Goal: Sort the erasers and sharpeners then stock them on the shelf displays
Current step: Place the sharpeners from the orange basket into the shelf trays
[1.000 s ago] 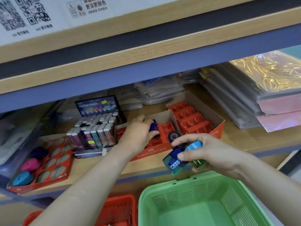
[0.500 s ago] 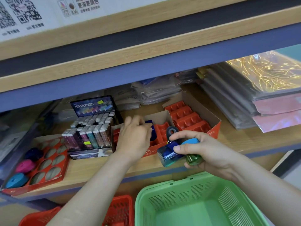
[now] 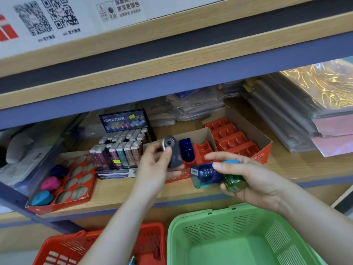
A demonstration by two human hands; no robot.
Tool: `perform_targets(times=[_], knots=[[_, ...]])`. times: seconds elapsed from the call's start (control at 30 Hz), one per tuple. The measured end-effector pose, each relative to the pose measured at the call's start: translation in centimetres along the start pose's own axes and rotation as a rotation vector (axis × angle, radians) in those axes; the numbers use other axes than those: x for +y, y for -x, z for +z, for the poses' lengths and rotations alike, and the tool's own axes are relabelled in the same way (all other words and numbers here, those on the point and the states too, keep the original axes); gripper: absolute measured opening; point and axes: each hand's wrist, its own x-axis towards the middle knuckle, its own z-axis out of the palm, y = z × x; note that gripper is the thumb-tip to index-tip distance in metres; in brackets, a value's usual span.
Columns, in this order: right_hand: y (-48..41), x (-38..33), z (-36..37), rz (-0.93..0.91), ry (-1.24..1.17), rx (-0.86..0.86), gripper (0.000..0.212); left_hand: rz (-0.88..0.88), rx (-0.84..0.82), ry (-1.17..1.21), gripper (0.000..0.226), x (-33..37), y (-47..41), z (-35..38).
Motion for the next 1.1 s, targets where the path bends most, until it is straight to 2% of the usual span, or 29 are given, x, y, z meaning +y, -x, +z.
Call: perform_targets(times=[0.03, 0.13, 0.2, 0.33, 0.5, 0.6, 0.7, 0.83, 0.9, 0.97, 1.0, 1.07, 1.1], knots=[[-0.1, 0.0, 0.1, 0.004, 0.000, 0.030, 0.028, 0.034, 0.015, -0.095, 0.026, 0.6, -0.5, -0.8], [-0.4, 0.3, 0.3, 0.035, -0.004, 0.103, 0.032, 0.227, -0.021, -0.730, 0.037, 1.2, -1.7, -3.0], [-0.4, 0.4, 0.4, 0.050, -0.003, 0.138, 0.037, 0.309, -0.040, -1.017, 0.040, 0.8, -1.9, -3.4], [-0.3, 0.3, 0.4, 0.034, 0.005, 0.148, 0.039, 0.484, -0.115, -1.245, 0.032, -0.3, -2.5, -3.7], [-0.5, 0.6, 0.3, 0.006, 0.007, 0.170, 0.036, 0.677, -0.313, -1.531, 0.038, -0.5, -3.1, -3.1], [-0.5, 0.7, 0.2, -0.003, -0.015, 0.176, 0.038, 0.692, -0.329, -1.475, 0.049, -0.5, -3.4, -2.0], [-0.6, 0.7, 0.4, -0.006, -0.069, 0.173, 0.046, 0.627, -0.229, -1.310, 0.033, -1.0, -3.4, -1.8], [-0.7, 0.8, 0.6, -0.005, -0.123, 0.180, 0.047, 0.737, -0.080, -1.322, 0.014, -2.6, -3.7, -2.5], [-0.8, 1.0, 0.8, -0.010, -0.116, 0.183, 0.044, 0.717, -0.031, -1.315, 0.016, -2.8, -3.2, -2.4], [-0.9, 1.2, 0.9, -0.015, -0.071, 0.189, 0.039, 0.618, -0.019, -1.116, 0.025, -2.4, -1.8, -1.7], [-0.8, 1.2, 1.1, -0.016, -0.027, 0.191, 0.036, 0.496, -0.049, -0.890, 0.028, -1.7, -0.6, -1.2], [-0.8, 1.4, 1.4, -0.030, 0.093, 0.195, 0.036, 0.278, -0.231, -0.462, 0.031, -0.7, 1.7, -0.1], [-0.8, 1.6, 1.6, -0.046, 0.155, 0.197, 0.037, 0.286, -0.303, -0.424, 0.033, -0.7, 2.6, 0.1]])
